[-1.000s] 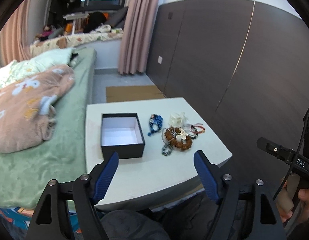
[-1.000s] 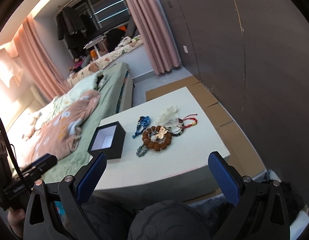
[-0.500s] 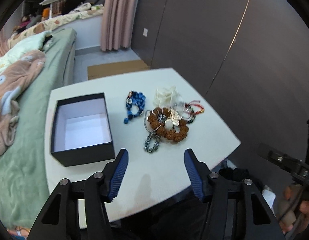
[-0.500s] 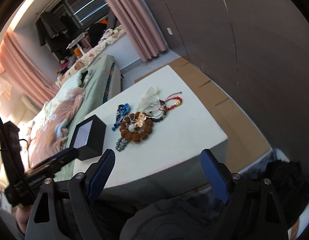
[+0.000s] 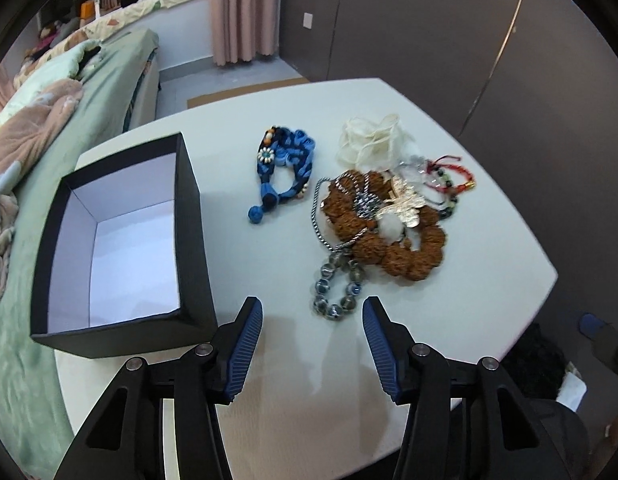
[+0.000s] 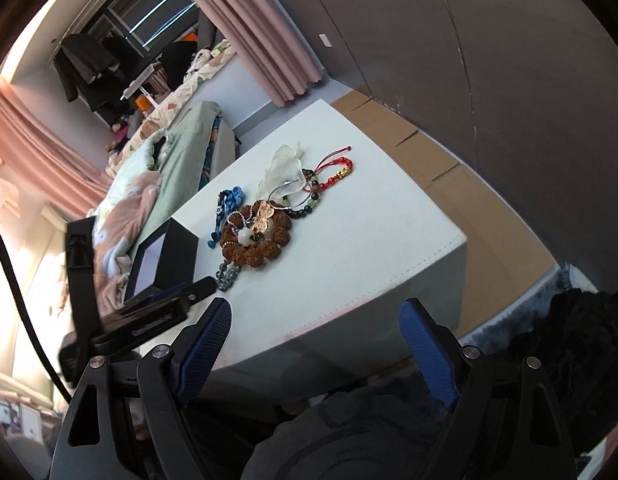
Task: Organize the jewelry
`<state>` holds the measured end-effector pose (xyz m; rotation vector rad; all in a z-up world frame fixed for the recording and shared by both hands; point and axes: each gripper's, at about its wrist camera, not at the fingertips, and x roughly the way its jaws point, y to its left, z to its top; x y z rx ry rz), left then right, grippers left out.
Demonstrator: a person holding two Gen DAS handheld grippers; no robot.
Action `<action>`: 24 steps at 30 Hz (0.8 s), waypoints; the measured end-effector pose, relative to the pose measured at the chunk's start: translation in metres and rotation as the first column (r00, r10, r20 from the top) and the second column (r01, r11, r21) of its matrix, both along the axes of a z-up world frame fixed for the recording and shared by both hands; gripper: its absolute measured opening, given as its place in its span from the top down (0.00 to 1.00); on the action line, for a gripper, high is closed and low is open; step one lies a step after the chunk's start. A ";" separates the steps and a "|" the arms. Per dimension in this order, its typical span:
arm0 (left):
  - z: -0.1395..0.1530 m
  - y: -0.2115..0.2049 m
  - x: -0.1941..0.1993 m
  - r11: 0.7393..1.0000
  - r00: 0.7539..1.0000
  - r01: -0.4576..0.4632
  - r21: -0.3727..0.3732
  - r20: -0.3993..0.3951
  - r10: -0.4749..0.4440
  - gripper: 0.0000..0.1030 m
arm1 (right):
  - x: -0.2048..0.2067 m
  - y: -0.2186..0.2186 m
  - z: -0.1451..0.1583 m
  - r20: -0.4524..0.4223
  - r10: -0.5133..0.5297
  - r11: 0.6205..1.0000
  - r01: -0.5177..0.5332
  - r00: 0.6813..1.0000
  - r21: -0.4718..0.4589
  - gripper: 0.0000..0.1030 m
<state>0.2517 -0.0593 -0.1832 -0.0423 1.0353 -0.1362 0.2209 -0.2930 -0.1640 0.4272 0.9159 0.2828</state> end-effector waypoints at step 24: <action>0.010 0.016 -0.006 0.996 0.995 -0.025 -0.090 0.097 0.034 1.00 | 0.026 0.008 -0.006 -0.033 0.013 1.000 -0.012 0.999 0.020 0.19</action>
